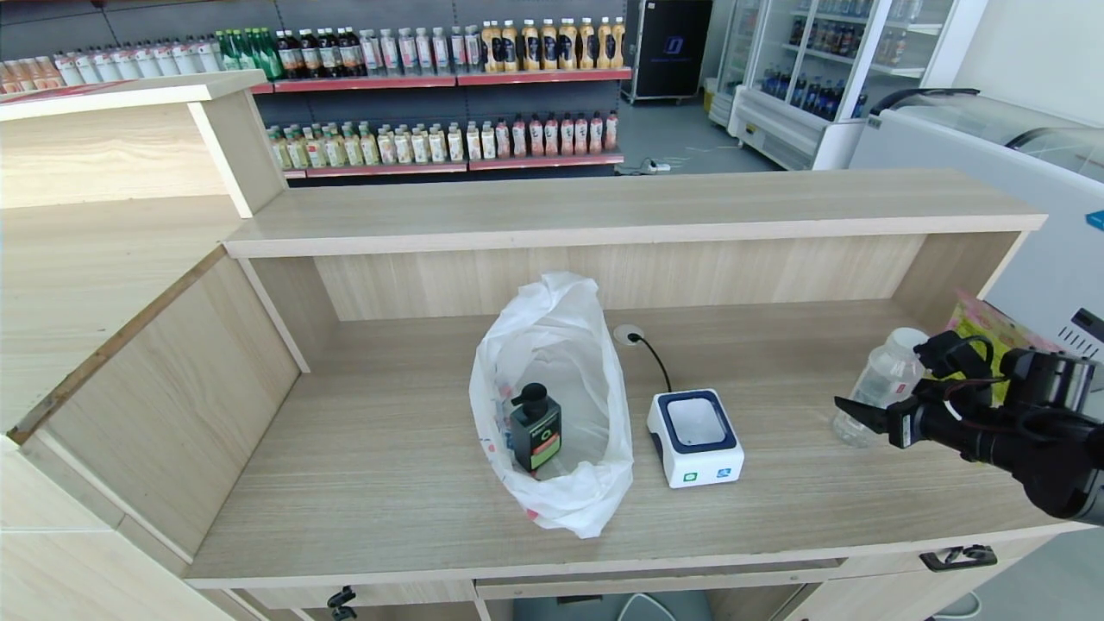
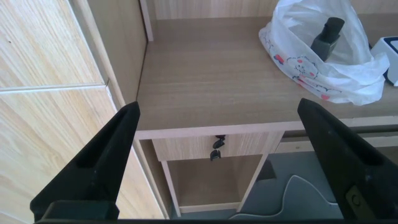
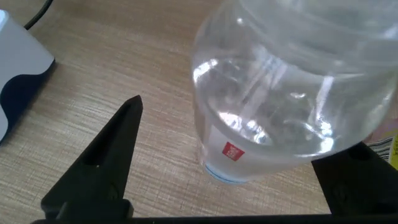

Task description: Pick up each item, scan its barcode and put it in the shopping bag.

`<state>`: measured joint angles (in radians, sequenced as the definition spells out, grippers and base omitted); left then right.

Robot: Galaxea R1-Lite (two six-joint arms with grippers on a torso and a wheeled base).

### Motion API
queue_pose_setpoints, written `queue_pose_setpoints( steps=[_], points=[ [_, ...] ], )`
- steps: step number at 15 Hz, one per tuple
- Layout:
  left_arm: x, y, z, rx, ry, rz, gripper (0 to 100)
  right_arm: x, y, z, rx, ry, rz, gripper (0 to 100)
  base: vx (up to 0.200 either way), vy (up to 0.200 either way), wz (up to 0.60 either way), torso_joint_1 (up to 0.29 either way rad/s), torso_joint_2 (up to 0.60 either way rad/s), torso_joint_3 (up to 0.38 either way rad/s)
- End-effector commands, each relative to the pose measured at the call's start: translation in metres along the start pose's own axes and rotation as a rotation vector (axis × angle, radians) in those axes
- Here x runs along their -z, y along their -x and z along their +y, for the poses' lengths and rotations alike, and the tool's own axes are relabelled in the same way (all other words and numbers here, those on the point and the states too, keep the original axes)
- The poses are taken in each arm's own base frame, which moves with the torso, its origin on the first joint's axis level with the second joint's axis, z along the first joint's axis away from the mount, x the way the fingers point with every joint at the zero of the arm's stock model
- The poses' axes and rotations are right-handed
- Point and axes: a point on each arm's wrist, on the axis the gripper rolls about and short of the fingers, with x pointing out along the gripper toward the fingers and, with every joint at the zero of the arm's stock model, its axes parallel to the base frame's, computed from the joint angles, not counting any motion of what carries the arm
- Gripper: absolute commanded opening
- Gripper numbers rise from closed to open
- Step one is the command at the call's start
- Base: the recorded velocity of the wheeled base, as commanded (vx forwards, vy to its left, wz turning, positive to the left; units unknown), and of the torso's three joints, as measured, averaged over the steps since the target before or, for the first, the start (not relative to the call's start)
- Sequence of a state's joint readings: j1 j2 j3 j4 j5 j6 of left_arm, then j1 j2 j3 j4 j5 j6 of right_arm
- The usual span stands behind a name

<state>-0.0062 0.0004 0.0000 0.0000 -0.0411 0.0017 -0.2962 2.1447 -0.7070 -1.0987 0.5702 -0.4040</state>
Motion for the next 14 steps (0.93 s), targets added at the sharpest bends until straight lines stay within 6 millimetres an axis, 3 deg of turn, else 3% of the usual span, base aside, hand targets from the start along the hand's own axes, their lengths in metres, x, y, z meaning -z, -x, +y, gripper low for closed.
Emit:
queue_pose_setpoints(
  steps=[1,9,12,14],
  points=[
    [0.0,0.0,0.0,0.0,0.0,0.001,100,0.002,-0.002,0.0,-0.003,-0.006,0.003,0,0.0,0.0,0.0,0.0,0.0,0.0],
    [0.0,0.0,0.0,0.0,0.0,0.001,100,-0.007,-0.002,0.005,-0.016,-0.028,-0.012,0,0.0,0.0,0.0,0.0,0.0,0.0],
    [0.0,0.0,0.0,0.0,0.0,0.001,100,-0.039,0.007,0.016,-0.04,-0.146,-0.07,0,0.0,0.0,0.0,0.0,0.0,0.0],
    [0.0,0.0,0.0,0.0,0.0,0.001,100,-0.083,0.029,0.033,-0.097,-0.28,-0.097,0,0.0,0.0,0.0,0.0,0.0,0.0]
  ],
)
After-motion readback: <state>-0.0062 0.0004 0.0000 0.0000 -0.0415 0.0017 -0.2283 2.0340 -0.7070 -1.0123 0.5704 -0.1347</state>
